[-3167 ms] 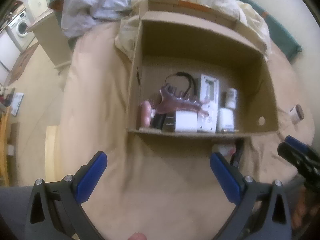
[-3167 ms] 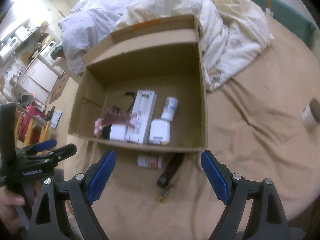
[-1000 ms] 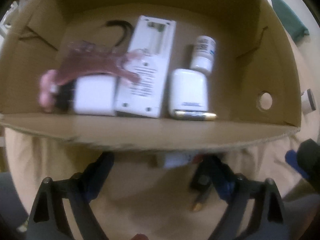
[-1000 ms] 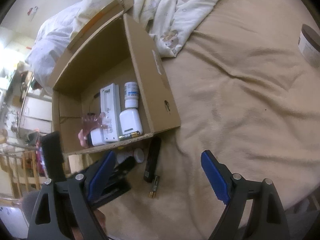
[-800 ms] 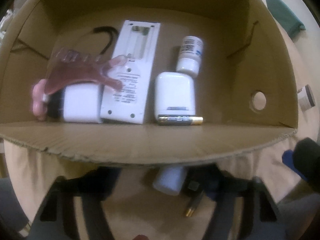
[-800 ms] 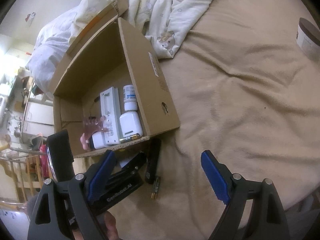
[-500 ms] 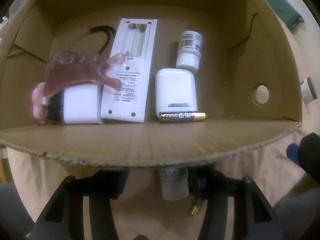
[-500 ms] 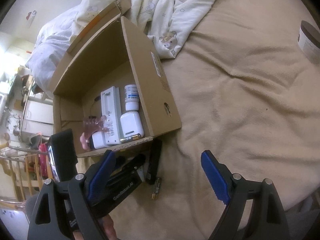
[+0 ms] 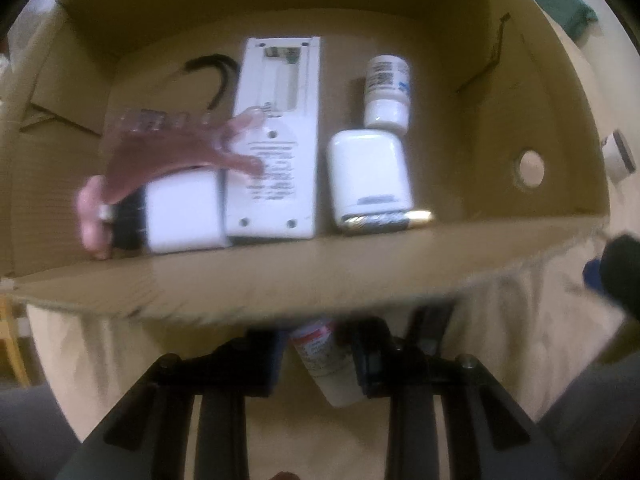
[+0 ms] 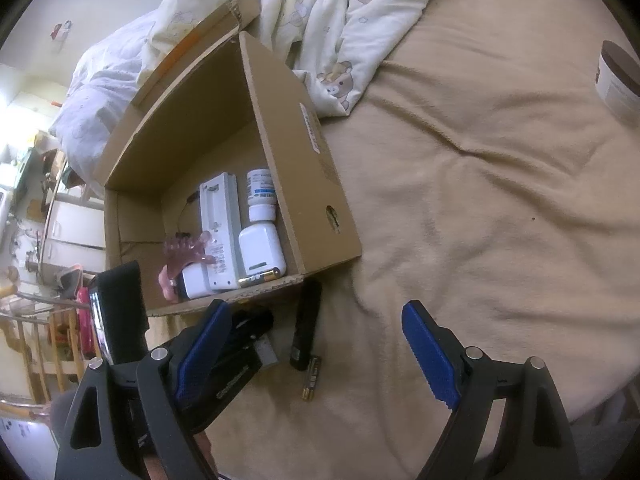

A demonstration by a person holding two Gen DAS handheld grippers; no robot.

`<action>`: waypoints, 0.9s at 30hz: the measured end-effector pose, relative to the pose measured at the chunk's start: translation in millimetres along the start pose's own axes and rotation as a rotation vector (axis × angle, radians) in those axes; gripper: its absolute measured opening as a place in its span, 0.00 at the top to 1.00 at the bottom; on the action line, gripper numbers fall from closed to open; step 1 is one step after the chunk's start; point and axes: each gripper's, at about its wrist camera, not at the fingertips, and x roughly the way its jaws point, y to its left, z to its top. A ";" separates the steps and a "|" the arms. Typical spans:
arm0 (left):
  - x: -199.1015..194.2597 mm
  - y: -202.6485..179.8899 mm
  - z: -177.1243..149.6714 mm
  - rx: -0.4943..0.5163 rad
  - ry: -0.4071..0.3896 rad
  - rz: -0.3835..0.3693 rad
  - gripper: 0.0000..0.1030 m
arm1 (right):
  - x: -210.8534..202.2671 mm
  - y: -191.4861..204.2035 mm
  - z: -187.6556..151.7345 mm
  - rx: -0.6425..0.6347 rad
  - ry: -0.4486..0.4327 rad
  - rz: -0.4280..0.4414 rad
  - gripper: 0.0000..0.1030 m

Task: Organize rigid objects
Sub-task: 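Lower the left gripper to the white medicine bottle and grasp it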

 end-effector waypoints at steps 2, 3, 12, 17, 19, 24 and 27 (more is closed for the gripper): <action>-0.4 7.2 -5.0 0.032 -0.001 0.042 0.92 | 0.9 1.0 -0.3 -0.007 0.004 -0.002 0.10; -1.8 11.0 -8.3 0.037 0.004 0.051 0.94 | 0.9 0.8 -0.5 -0.009 0.005 -0.005 0.10; -8.5 63.6 -15.2 -0.026 0.020 0.010 0.97 | 1.0 0.5 -1.0 -0.012 0.005 -0.021 0.10; -17.6 77.1 -21.6 -0.037 0.002 -0.029 0.97 | 2.7 1.9 -1.9 -0.022 0.010 -0.044 0.10; -20.3 82.7 -25.6 -0.049 0.005 -0.052 0.95 | 2.4 1.4 -2.1 -0.022 0.009 -0.047 0.10; -31.1 75.3 -28.2 0.002 -0.048 -0.027 0.16 | 2.8 2.9 -0.9 -0.021 0.006 -0.046 0.10; -32.9 57.6 -25.6 0.063 -0.042 -0.088 0.16 | 5.2 4.6 -1.1 -0.029 0.014 -0.053 0.10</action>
